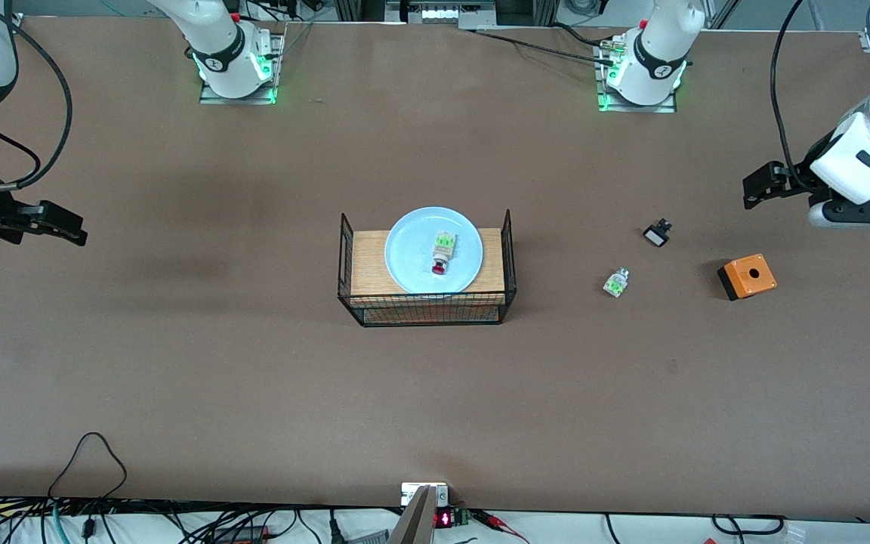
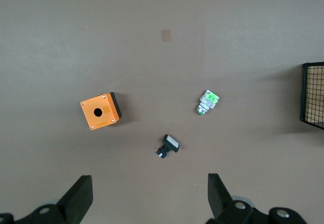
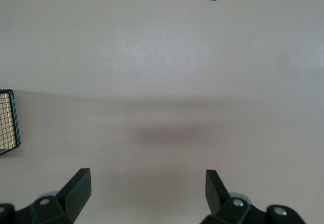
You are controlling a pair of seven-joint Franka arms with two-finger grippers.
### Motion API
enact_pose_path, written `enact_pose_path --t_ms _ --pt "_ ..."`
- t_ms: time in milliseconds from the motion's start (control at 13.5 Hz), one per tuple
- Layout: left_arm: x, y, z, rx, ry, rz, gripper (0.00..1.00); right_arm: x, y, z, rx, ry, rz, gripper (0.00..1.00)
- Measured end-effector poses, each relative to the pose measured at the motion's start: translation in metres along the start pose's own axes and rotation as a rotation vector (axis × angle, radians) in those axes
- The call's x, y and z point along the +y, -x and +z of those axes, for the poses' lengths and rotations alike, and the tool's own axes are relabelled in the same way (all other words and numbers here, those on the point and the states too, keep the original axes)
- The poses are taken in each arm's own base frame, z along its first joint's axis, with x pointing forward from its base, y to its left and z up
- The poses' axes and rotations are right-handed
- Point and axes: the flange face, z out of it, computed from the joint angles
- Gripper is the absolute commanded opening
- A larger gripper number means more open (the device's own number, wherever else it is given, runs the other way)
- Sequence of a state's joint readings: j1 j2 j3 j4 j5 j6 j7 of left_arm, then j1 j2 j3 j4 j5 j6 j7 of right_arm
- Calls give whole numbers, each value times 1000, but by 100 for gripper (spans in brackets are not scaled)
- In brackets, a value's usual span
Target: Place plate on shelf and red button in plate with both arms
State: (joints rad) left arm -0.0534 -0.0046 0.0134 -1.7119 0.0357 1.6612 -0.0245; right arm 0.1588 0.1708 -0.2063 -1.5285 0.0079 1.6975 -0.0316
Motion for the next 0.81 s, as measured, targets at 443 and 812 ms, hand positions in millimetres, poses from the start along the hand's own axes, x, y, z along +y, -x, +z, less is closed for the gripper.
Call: enact_pose_path --t_ms 443,812 --pt "-1 -1 -9 18 0 7 100 0 0 0 0 0 0 100" --pt "-1 -1 -9 17 0 7 100 0 0 0 0 0 0 100"
